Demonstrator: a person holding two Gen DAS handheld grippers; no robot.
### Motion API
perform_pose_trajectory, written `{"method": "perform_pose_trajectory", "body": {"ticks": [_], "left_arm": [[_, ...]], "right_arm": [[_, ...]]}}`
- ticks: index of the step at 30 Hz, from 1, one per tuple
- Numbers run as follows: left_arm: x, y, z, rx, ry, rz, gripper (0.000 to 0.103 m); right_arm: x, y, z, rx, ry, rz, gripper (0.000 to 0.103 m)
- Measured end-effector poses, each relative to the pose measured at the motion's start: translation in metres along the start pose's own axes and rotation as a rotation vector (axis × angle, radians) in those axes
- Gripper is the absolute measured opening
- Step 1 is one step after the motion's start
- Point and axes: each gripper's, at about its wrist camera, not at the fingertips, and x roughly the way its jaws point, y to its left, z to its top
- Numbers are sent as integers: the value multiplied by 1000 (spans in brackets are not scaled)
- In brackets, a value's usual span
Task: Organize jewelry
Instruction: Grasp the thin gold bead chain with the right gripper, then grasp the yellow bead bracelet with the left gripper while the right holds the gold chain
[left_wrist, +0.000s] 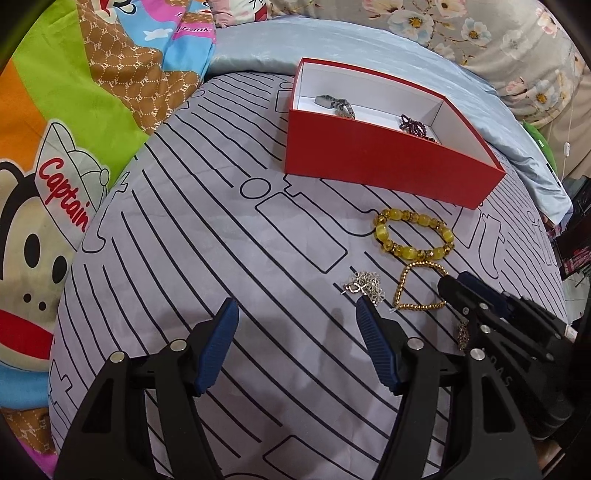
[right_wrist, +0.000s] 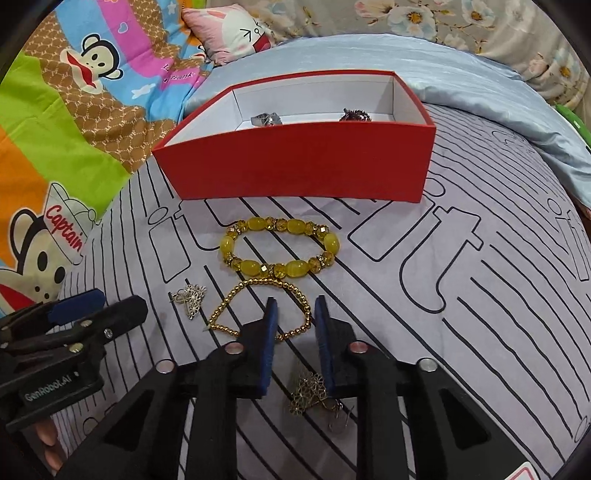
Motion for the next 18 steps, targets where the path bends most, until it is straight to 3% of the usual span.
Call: {"method": "perform_pose_trajectory", "body": {"ticks": [1, 4, 18], "left_arm": [[0, 0, 2, -1, -1, -2, 64], [1, -3, 7, 1, -4, -8, 64], [30, -47, 39, 19, -21, -47, 64]], "right_arm": [[2, -1, -1, 2, 3, -5, 7], [0, -6, -3, 9, -2, -4, 3], [-20, -40, -25, 116, 4, 3, 2]]}}
